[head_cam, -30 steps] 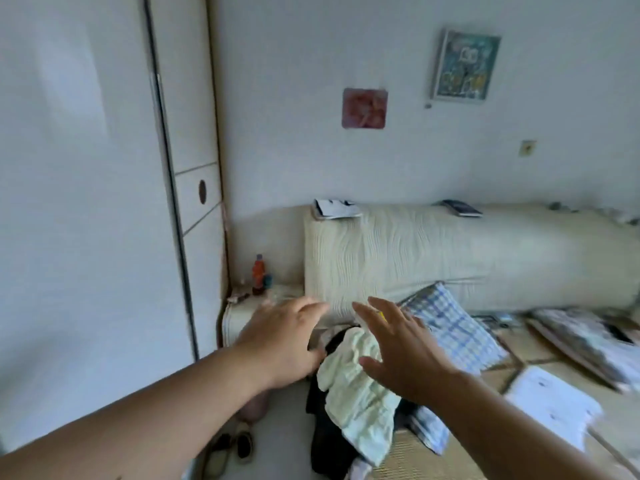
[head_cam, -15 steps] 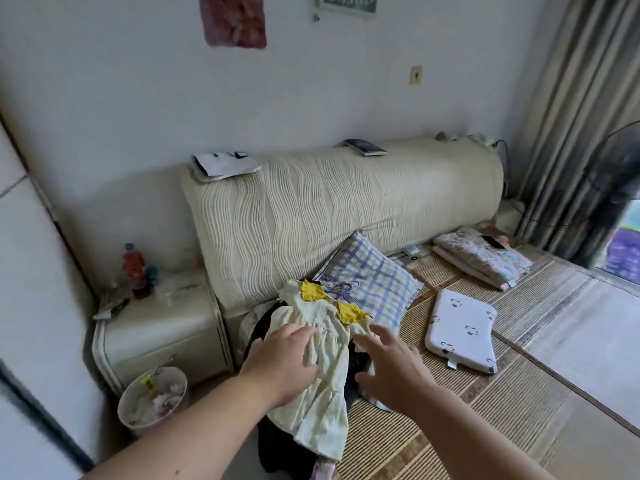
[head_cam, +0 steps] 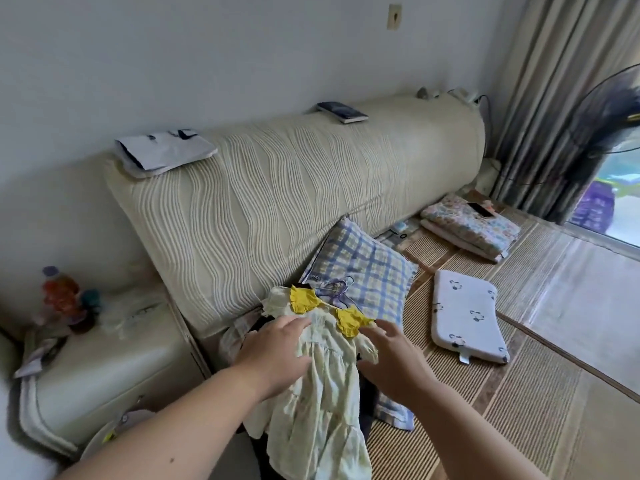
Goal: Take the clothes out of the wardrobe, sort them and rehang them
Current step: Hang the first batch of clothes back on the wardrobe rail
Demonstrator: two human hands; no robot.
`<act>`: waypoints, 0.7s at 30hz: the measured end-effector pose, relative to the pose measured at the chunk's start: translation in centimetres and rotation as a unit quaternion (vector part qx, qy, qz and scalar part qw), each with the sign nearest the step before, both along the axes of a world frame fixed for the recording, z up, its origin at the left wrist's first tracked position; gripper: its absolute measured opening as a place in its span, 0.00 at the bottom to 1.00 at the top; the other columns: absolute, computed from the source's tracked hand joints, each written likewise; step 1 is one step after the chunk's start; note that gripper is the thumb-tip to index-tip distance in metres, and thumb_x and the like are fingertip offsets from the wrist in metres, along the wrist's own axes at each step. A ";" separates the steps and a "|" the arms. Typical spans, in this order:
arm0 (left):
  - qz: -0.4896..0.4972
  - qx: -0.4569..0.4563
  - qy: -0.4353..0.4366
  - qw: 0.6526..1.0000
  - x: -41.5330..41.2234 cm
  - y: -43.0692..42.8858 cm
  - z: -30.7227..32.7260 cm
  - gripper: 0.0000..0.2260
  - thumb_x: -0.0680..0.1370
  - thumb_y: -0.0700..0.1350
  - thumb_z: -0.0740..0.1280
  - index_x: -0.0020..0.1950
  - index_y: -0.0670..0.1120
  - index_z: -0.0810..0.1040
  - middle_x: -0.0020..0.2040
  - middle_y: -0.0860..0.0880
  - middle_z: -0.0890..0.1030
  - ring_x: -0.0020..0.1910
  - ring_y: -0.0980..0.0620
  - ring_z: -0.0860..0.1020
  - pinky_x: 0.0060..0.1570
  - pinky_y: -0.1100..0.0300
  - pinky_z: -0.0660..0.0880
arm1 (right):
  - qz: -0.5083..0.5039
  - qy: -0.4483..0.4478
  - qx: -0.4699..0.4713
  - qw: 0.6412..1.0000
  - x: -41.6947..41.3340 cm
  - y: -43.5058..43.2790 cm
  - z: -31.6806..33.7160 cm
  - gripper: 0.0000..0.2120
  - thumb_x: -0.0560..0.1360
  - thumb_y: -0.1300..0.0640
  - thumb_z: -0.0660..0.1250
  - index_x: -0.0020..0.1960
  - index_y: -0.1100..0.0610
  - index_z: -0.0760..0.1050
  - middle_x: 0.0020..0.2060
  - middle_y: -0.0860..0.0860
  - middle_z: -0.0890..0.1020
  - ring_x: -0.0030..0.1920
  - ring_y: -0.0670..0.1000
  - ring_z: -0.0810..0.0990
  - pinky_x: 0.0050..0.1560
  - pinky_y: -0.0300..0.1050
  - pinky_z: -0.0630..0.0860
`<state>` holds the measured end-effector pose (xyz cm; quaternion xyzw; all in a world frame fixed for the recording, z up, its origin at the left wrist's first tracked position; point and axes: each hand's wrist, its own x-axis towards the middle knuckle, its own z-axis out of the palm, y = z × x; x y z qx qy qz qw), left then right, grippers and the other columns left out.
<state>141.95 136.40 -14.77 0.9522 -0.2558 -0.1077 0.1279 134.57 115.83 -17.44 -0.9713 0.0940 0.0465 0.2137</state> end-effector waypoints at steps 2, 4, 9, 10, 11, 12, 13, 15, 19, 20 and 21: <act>-0.009 0.000 0.003 1.000 2.6 -1.4 -0.4 0.29 0.75 0.55 0.62 0.75 0.57 0.58 0.74 0.53 0.62 0.70 0.50 0.65 0.67 0.54 0.65 | 0.000 0.009 0.001 1.000 2.6 -1.0 -0.8 0.29 0.73 0.43 0.65 0.72 0.42 0.62 0.73 0.50 0.60 0.68 0.53 0.68 0.65 0.54 0.69; -0.016 0.003 0.006 1.000 5.7 -3.2 -1.1 0.29 0.75 0.54 0.62 0.75 0.57 0.58 0.74 0.53 0.62 0.70 0.51 0.66 0.67 0.56 0.65 | -0.005 0.013 0.018 1.000 5.9 -2.4 -2.0 0.28 0.73 0.44 0.65 0.72 0.43 0.63 0.73 0.50 0.61 0.67 0.53 0.69 0.65 0.51 0.70; -0.002 0.010 0.024 1.000 13.6 -7.1 -4.4 0.28 0.74 0.55 0.62 0.73 0.59 0.60 0.74 0.55 0.62 0.69 0.52 0.66 0.64 0.58 0.64 | 0.001 0.026 0.051 0.998 14.9 -6.1 -5.9 0.25 0.74 0.45 0.66 0.70 0.44 0.66 0.71 0.50 0.65 0.64 0.52 0.73 0.62 0.46 0.71; 0.005 0.015 0.035 0.999 15.2 -7.9 -5.5 0.27 0.75 0.55 0.62 0.74 0.59 0.60 0.74 0.55 0.62 0.70 0.52 0.65 0.65 0.58 0.64 | 0.001 0.035 0.057 0.998 16.6 -7.0 -7.0 0.25 0.74 0.46 0.66 0.70 0.44 0.66 0.71 0.49 0.66 0.65 0.52 0.72 0.62 0.46 0.71; 0.008 0.024 0.046 0.999 16.5 -8.5 -6.6 0.27 0.75 0.55 0.62 0.74 0.58 0.60 0.74 0.55 0.62 0.70 0.52 0.65 0.65 0.58 0.63 | 0.000 0.045 0.061 0.997 18.1 -7.8 -8.2 0.25 0.74 0.46 0.66 0.70 0.44 0.66 0.71 0.49 0.66 0.65 0.52 0.72 0.63 0.46 0.71; 0.006 0.035 0.058 0.998 17.7 -9.0 -7.6 0.27 0.75 0.54 0.62 0.74 0.58 0.60 0.74 0.55 0.61 0.70 0.52 0.64 0.67 0.57 0.62 | -0.001 0.055 0.063 0.996 19.4 -8.6 -9.2 0.25 0.74 0.47 0.66 0.70 0.44 0.66 0.71 0.49 0.66 0.65 0.52 0.71 0.63 0.46 0.71; 0.001 0.046 0.068 0.997 19.2 -9.7 -8.9 0.27 0.75 0.54 0.62 0.74 0.57 0.60 0.74 0.55 0.61 0.71 0.52 0.63 0.68 0.56 0.61 | -0.002 0.065 0.066 0.996 21.0 -9.5 -10.7 0.25 0.74 0.47 0.66 0.70 0.44 0.66 0.70 0.49 0.67 0.65 0.51 0.72 0.63 0.46 0.71; -0.003 0.066 0.086 0.994 21.8 -10.9 -11.8 0.28 0.75 0.53 0.62 0.74 0.57 0.60 0.74 0.55 0.61 0.71 0.52 0.62 0.69 0.56 0.60 | -0.006 0.087 0.073 0.994 23.6 -11.1 -14.0 0.25 0.74 0.48 0.65 0.71 0.44 0.65 0.69 0.49 0.68 0.64 0.51 0.72 0.61 0.45 0.72; 0.005 0.088 0.121 0.989 25.8 -12.5 -17.3 0.28 0.75 0.52 0.61 0.74 0.57 0.59 0.74 0.54 0.62 0.71 0.53 0.62 0.70 0.55 0.60 | -0.037 0.130 0.092 0.986 28.0 -12.9 -20.4 0.31 0.75 0.47 0.65 0.74 0.44 0.56 0.69 0.49 0.69 0.64 0.51 0.72 0.60 0.45 0.72; 0.013 0.090 0.135 0.987 26.8 -12.8 -18.8 0.28 0.75 0.53 0.61 0.74 0.58 0.59 0.74 0.54 0.61 0.72 0.53 0.61 0.71 0.54 0.60 | -0.050 0.141 0.101 0.984 29.2 -13.2 -22.2 0.33 0.75 0.46 0.65 0.75 0.44 0.53 0.68 0.50 0.70 0.64 0.52 0.72 0.59 0.45 0.73; 0.023 0.088 0.147 0.985 27.5 -13.0 -20.0 0.28 0.75 0.54 0.62 0.74 0.58 0.59 0.75 0.54 0.60 0.72 0.53 0.61 0.71 0.54 0.60 | -0.063 0.149 0.108 0.981 30.2 -13.3 -23.6 0.35 0.74 0.45 0.64 0.76 0.45 0.51 0.68 0.51 0.71 0.64 0.53 0.73 0.59 0.47 0.73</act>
